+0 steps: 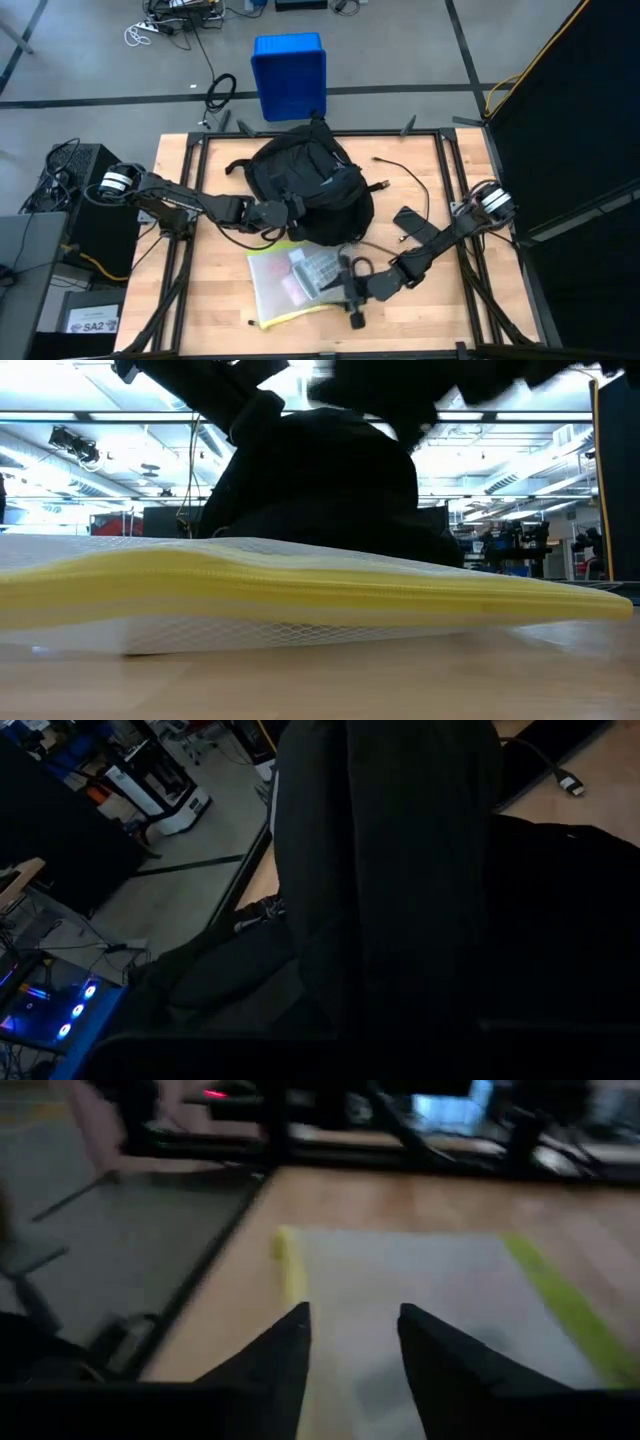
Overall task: Unpack backpack
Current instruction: Put the yellow zip bag into the backpack
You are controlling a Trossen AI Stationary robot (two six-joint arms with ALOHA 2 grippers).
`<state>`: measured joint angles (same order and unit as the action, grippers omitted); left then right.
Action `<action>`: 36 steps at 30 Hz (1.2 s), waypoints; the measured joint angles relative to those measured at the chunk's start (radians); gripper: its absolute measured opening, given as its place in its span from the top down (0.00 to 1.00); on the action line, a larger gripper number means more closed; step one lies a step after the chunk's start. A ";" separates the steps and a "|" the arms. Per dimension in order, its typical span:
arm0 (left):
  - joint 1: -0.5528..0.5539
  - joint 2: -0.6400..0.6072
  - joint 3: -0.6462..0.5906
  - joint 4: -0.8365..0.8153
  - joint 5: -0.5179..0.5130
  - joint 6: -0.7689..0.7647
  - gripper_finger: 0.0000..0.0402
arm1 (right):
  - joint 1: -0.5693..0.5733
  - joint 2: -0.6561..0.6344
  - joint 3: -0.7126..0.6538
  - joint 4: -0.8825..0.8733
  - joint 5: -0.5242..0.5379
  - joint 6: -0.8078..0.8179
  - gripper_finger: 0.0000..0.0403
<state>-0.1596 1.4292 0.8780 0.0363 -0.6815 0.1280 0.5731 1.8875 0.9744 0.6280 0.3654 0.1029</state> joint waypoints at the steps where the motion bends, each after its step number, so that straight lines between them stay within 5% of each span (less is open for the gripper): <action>1: 0.000 0.000 0.000 -0.002 0.000 0.000 1.00 | -0.004 0.025 0.046 -0.021 -0.024 -0.027 0.63; 9: 0.001 -0.001 0.000 -0.010 0.001 0.000 1.00 | -0.007 0.137 0.335 -0.571 -0.021 -0.097 0.41; 21: 0.003 -0.001 0.000 -0.002 0.002 -0.004 1.00 | 0.026 0.189 0.369 -0.558 -0.067 -0.030 0.21; 32: -0.011 0.002 0.000 -0.013 0.025 -0.028 1.00 | 0.067 0.259 0.398 -0.633 0.310 -0.056 0.15; 36: -0.011 0.002 0.000 -0.014 0.026 -0.028 1.00 | 0.073 0.258 0.398 -0.692 0.303 -0.030 0.15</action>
<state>-0.1707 1.4312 0.8780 0.0226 -0.6559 0.0999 0.6464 2.1460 1.3724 -0.0639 0.6684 0.0728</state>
